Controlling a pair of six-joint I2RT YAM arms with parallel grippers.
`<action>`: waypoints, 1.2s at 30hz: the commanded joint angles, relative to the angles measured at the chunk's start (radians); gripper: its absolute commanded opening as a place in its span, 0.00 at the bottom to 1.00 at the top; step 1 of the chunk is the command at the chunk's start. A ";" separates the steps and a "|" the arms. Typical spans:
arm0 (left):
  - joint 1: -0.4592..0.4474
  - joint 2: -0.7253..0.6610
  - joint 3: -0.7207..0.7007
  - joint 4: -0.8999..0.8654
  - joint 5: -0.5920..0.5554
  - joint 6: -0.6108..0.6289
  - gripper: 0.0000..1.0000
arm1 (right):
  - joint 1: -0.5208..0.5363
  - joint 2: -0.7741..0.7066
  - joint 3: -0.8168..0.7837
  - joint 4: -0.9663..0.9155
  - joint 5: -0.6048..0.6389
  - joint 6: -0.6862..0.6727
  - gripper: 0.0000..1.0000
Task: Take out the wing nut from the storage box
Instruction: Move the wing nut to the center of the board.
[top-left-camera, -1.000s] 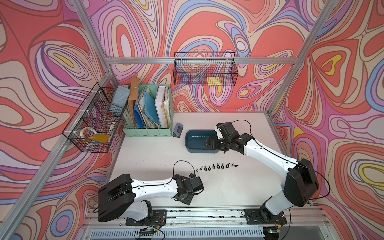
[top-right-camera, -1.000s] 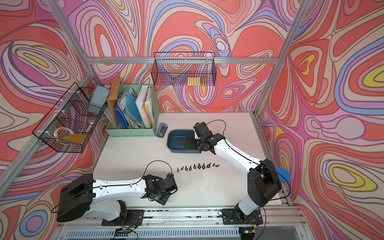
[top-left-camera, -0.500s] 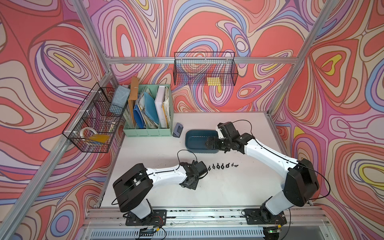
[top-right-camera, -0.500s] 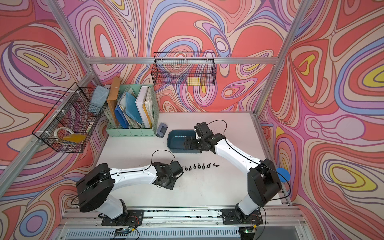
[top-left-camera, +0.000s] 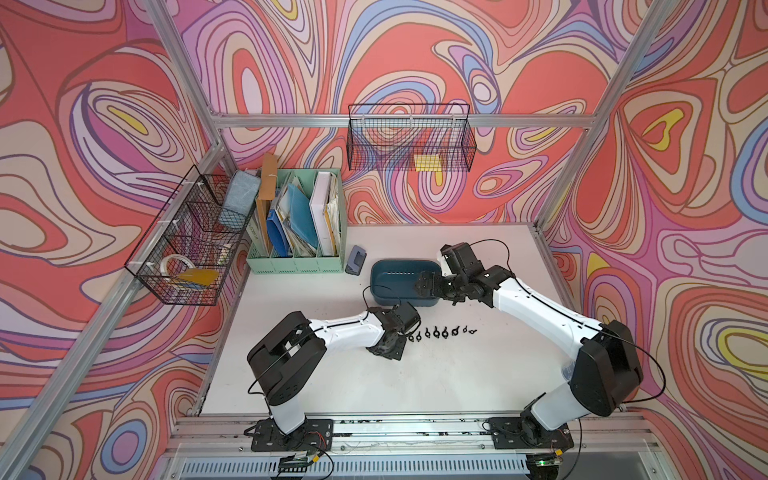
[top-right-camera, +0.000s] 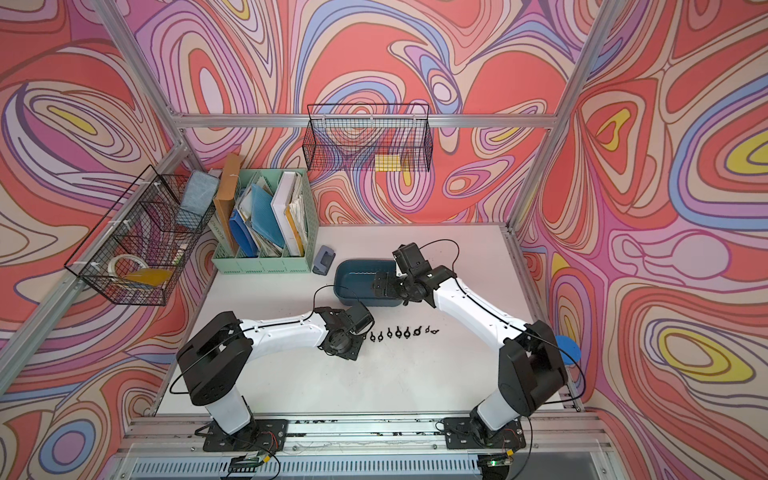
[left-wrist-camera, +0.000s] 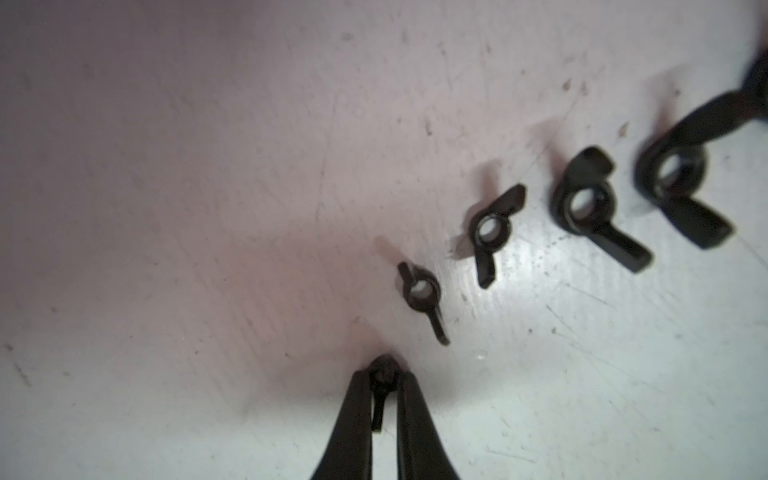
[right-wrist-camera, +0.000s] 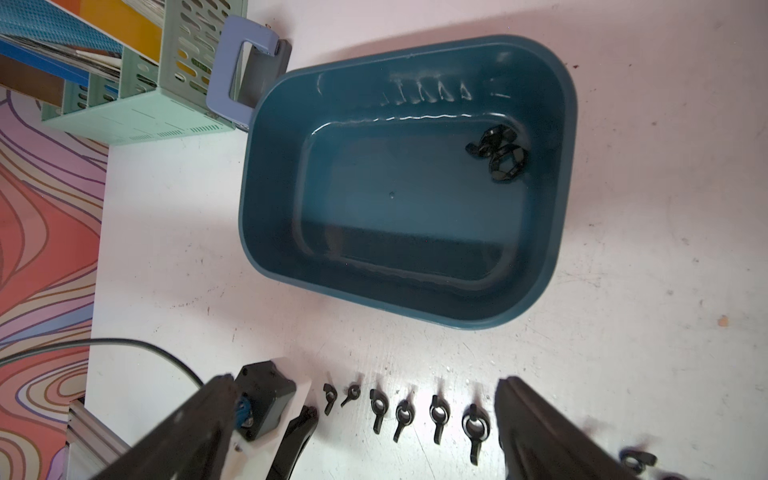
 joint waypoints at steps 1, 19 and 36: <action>0.031 0.071 0.014 -0.011 0.032 0.037 0.11 | -0.018 -0.033 -0.026 -0.004 0.012 0.012 0.98; 0.097 0.108 0.086 -0.055 -0.019 0.068 0.12 | -0.073 -0.033 -0.031 -0.010 0.034 0.034 0.98; 0.097 0.010 0.014 -0.067 0.067 0.071 0.13 | -0.088 -0.024 -0.030 -0.002 0.029 0.037 0.98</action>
